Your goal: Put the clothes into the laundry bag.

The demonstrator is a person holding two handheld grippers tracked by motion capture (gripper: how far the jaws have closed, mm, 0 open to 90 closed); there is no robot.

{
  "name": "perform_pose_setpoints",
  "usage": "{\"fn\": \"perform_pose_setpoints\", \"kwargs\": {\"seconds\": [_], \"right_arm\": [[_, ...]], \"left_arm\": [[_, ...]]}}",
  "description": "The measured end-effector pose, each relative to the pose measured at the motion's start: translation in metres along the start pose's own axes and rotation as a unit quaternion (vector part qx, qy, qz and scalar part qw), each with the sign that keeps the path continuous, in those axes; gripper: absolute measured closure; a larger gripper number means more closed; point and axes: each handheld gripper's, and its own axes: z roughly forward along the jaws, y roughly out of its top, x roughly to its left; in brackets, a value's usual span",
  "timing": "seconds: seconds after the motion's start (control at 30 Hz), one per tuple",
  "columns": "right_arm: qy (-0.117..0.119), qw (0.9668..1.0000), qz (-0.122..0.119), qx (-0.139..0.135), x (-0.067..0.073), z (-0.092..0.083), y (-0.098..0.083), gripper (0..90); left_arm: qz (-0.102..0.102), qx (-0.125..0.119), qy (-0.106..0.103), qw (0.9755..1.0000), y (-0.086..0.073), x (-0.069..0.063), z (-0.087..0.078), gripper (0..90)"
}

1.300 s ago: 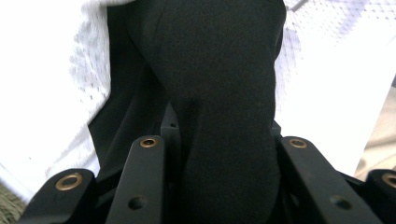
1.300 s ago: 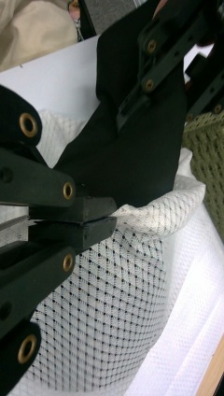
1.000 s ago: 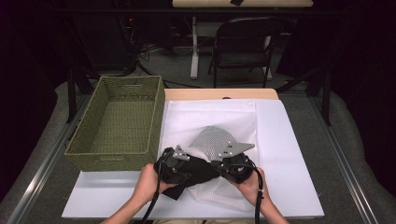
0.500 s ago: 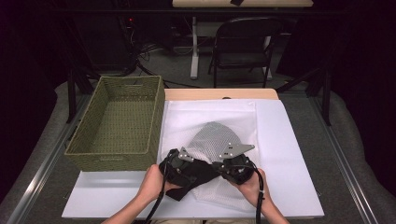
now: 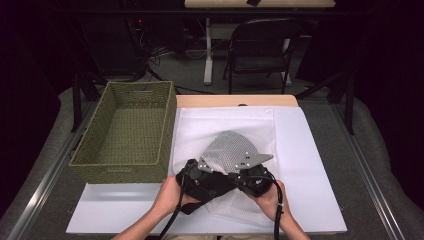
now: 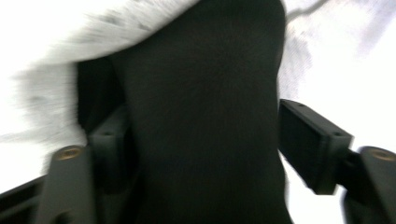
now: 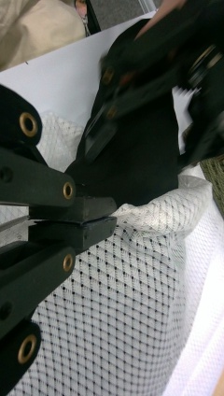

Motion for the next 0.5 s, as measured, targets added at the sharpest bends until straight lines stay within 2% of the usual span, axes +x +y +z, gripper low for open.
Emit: {"fn": "perform_pose_setpoints", "kwargs": {"seconds": [0.07,0.1,0.2,0.23,0.3,0.43,0.5], "right_arm": [[0.000,1.0000,0.001,0.002,0.000,0.000,0.000,88.8],[0.000,1.0000,0.002,0.002,0.001,0.000,0.000,88.8],[0.000,1.0000,-0.002,0.002,0.002,0.000,0.001,88.8],[0.001,1.0000,-0.004,0.001,0.002,0.000,0.002,88.8],[0.000,1.0000,-0.005,-0.007,0.003,-0.002,0.003,88.8],[0.000,0.9995,-0.001,-0.030,0.005,-0.009,0.009,88.9],[0.000,0.9993,-0.001,-0.038,0.007,-0.012,0.011,88.9]], "left_arm": [[0.000,0.001,0.009,1.0000,-0.002,0.001,0.005,37.4],[-0.004,-0.004,0.006,1.0000,-0.003,0.004,0.006,44.7],[-0.009,-0.013,-0.001,0.9999,-0.004,0.009,0.001,57.7],[-0.005,-0.013,0.003,0.9999,-0.004,0.008,0.000,59.9],[-0.010,-0.020,0.008,0.9997,-0.001,0.007,-0.004,61.6],[-0.022,-0.048,0.019,0.9984,0.012,0.003,-0.017,62.3],[-0.025,-0.055,0.025,0.9978,0.016,0.002,-0.015,61.5]]}}
